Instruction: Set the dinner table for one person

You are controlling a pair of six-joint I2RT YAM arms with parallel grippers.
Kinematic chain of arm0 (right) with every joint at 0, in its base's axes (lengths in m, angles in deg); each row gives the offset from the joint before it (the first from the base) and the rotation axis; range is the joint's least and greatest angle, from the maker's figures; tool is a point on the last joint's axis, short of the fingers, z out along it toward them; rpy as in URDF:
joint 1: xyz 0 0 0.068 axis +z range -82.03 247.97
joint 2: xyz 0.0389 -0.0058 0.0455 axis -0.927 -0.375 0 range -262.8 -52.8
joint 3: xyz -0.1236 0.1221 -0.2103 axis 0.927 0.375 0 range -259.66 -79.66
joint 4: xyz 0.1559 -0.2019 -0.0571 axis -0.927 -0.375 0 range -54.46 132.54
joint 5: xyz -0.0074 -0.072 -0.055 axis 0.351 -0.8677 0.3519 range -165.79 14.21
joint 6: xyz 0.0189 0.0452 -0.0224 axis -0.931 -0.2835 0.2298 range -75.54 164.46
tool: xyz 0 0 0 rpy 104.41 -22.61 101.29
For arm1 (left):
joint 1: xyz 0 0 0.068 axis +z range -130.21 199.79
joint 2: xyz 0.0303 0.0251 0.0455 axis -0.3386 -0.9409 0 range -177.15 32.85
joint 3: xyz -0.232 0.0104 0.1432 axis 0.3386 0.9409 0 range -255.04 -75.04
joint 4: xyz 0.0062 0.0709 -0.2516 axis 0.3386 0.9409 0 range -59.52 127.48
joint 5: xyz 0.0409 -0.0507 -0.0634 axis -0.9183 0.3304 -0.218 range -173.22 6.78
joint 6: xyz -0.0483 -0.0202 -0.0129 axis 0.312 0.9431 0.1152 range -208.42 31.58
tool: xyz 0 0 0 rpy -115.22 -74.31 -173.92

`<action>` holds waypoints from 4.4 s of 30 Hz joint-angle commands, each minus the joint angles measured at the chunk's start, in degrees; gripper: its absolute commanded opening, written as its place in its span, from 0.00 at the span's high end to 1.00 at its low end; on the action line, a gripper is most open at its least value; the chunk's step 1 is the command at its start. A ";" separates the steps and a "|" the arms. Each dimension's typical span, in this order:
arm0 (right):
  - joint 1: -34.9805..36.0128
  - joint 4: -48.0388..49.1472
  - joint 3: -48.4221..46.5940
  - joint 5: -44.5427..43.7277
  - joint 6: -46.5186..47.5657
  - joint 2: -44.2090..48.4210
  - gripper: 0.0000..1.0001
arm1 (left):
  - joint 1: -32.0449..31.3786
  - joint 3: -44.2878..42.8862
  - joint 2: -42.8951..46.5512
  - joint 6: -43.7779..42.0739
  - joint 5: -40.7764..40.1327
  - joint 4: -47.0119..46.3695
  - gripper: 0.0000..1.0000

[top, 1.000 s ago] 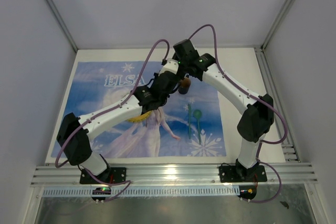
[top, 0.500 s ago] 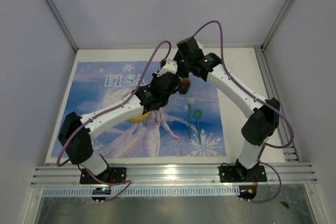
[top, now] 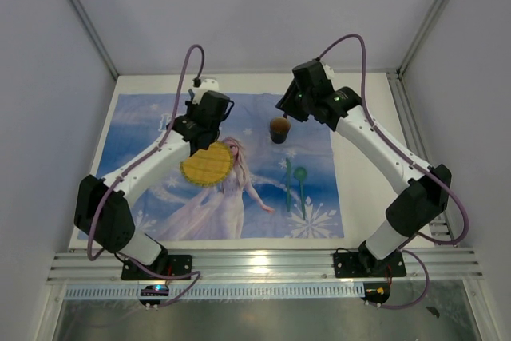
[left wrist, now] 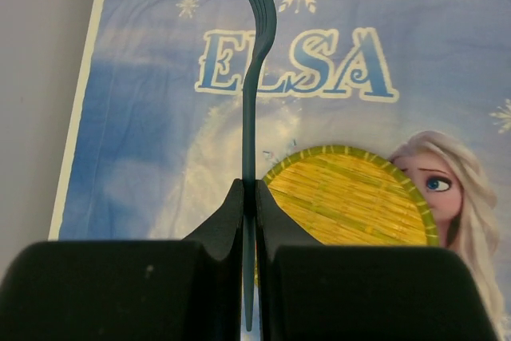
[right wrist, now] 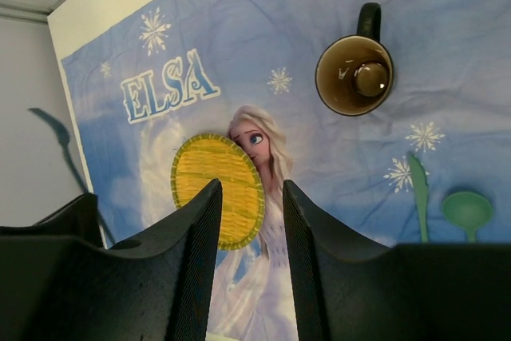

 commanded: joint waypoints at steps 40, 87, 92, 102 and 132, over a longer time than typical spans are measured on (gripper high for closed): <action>-11.61 14.76 11.14 15.57 0.28 -7.81 0.59 | 21.85 9.24 6.95 6.13 5.32 26.71 1.00; -15.84 14.85 12.46 17.60 4.41 -10.80 0.59 | 25.79 14.09 17.67 15.76 36.28 10.36 1.00; -15.92 15.02 12.46 18.39 4.32 -11.59 0.59 | 33.87 11.54 17.32 5.53 60.03 12.47 1.00; -15.84 15.29 12.90 17.95 4.32 -11.51 0.59 | 48.74 12.41 15.66 -3.01 67.71 14.76 1.00; -15.84 13.79 12.02 18.04 5.91 -15.02 0.59 | 48.65 13.29 6.25 -6.00 47.32 15.19 1.00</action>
